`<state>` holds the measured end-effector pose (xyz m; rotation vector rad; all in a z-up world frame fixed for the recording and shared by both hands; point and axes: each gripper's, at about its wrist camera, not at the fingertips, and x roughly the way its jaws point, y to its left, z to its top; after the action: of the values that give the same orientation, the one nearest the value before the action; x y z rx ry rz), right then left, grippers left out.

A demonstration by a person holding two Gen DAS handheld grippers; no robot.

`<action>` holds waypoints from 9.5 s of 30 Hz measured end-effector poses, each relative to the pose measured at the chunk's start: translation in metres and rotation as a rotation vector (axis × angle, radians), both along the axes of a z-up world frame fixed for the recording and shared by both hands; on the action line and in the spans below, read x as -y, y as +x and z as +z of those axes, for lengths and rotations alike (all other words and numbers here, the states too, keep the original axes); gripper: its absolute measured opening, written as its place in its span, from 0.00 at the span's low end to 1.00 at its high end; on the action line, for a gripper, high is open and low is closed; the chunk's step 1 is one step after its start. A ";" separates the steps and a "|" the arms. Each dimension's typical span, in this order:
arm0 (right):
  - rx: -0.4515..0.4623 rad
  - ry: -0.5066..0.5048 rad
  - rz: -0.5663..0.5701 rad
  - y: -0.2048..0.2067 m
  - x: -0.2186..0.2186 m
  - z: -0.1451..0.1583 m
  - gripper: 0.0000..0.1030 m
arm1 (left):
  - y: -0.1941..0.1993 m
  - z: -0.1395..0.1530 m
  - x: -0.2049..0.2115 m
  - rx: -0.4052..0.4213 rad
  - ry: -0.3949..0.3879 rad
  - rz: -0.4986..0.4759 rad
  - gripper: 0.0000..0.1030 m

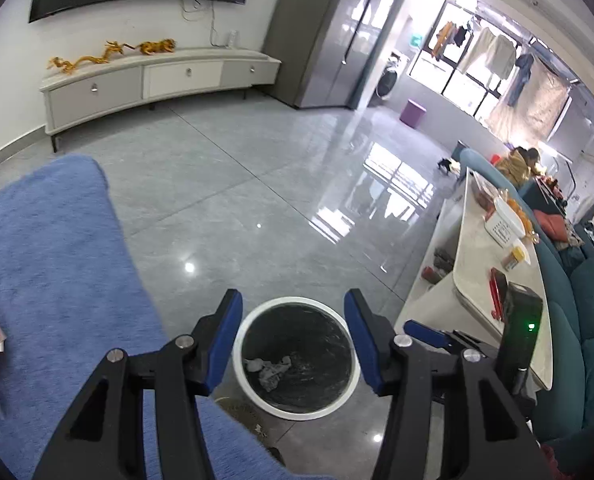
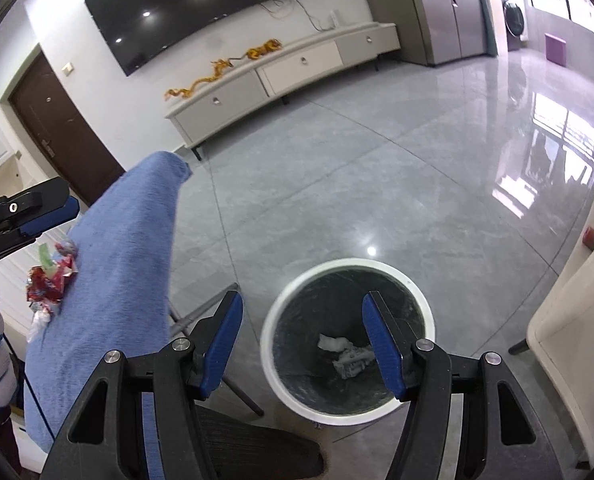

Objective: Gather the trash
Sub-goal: 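Return both open tools from the bin to the wrapper pile, then grasp the clear plastic bag with the left tool while the right tool grasps the red chip bag, then carry both bags to the trash bin and open both tools to drop them, then return both open tools from the bin to the remaining wrappers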

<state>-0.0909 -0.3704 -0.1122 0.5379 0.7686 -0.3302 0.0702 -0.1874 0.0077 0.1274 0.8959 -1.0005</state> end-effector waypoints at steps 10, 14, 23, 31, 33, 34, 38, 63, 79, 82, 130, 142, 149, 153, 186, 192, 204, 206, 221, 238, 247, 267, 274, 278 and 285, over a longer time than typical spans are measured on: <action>0.037 -0.068 0.010 0.009 -0.032 0.044 0.60 | 0.019 0.026 -0.079 0.051 -0.077 0.062 0.50; 0.045 -0.090 0.012 0.015 -0.048 0.059 0.60 | 0.031 0.037 -0.117 0.079 -0.110 0.103 0.50; 0.059 -0.133 0.048 0.033 -0.091 0.085 0.60 | 0.066 0.041 -0.213 0.090 -0.157 0.235 0.50; 0.074 -0.140 0.127 0.056 -0.137 0.099 0.60 | 0.086 0.029 -0.310 0.097 -0.143 0.389 0.50; 0.079 -0.144 0.160 0.067 -0.151 0.102 0.60 | 0.089 0.027 -0.332 0.103 -0.129 0.432 0.50; 0.081 -0.147 0.178 0.074 -0.158 0.103 0.60 | 0.091 0.025 -0.345 0.105 -0.123 0.457 0.50; 0.088 -0.159 0.281 0.102 -0.194 0.108 0.60 | 0.099 0.013 -0.395 0.090 -0.111 0.575 0.50; -0.023 -0.205 0.726 0.265 -0.377 0.055 0.64 | 0.122 -0.103 -0.382 -0.155 0.000 0.532 0.50; 0.067 -0.162 0.727 0.218 -0.348 0.070 0.06 | 0.085 -0.095 -0.380 -0.119 -0.036 0.549 0.12; 0.098 -0.151 0.739 0.210 -0.344 0.077 0.05 | 0.075 -0.084 -0.385 -0.095 -0.047 0.571 0.11; 0.403 0.068 0.886 0.097 -0.288 0.094 0.04 | -0.067 0.019 -0.385 0.077 -0.029 0.911 0.11; 0.435 0.049 0.730 0.077 -0.216 0.097 0.04 | -0.073 0.036 -0.311 0.125 0.014 0.778 0.11; 0.430 0.025 0.620 0.065 -0.172 0.092 0.04 | -0.064 0.027 -0.264 0.098 0.035 0.678 0.11; 0.415 0.026 0.543 0.058 -0.143 0.084 0.04 | -0.058 0.018 -0.237 0.086 0.054 0.622 0.11; -0.032 0.151 -0.017 0.020 0.046 -0.091 0.29 | -0.006 -0.120 0.075 -0.232 0.202 0.021 0.53; -0.081 0.157 -0.062 0.019 0.053 -0.107 0.32 | 0.002 -0.102 0.053 -0.186 0.189 0.055 0.53; -0.231 0.179 -0.179 0.073 0.035 -0.153 0.32 | 0.042 -0.058 -0.140 0.063 0.173 0.529 0.53; -0.234 0.161 -0.189 0.082 0.032 -0.152 0.34 | 0.047 -0.060 -0.162 0.100 0.186 0.588 0.53; -0.325 0.137 -0.327 0.100 0.023 -0.173 0.42 | 0.066 -0.087 -0.213 0.209 0.196 0.731 0.53; -0.289 0.104 -0.304 0.115 0.016 -0.150 0.44 | 0.055 -0.085 -0.221 0.201 0.171 0.723 0.54; -0.157 0.056 -0.234 0.113 -0.006 -0.086 0.48 | 0.023 -0.057 -0.215 0.252 0.156 0.735 0.64; 0.182 -0.059 0.179 0.132 -0.123 0.043 0.55 | -0.041 0.006 -0.250 0.389 0.212 1.004 0.64; 0.228 -0.100 0.291 0.120 -0.149 0.054 0.56 | -0.042 0.003 -0.246 0.387 0.247 1.026 0.64; 0.237 -0.114 0.358 0.105 -0.163 0.059 0.56 | -0.041 0.001 -0.238 0.378 0.258 1.004 0.64; 0.239 -0.167 0.354 0.078 -0.160 0.067 0.56 | -0.034 0.003 -0.213 0.398 0.251 0.935 0.64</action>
<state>-0.0132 -0.2108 -0.0456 0.2697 0.5840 -0.0004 0.0364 0.0259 0.0103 0.0960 0.5940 0.0172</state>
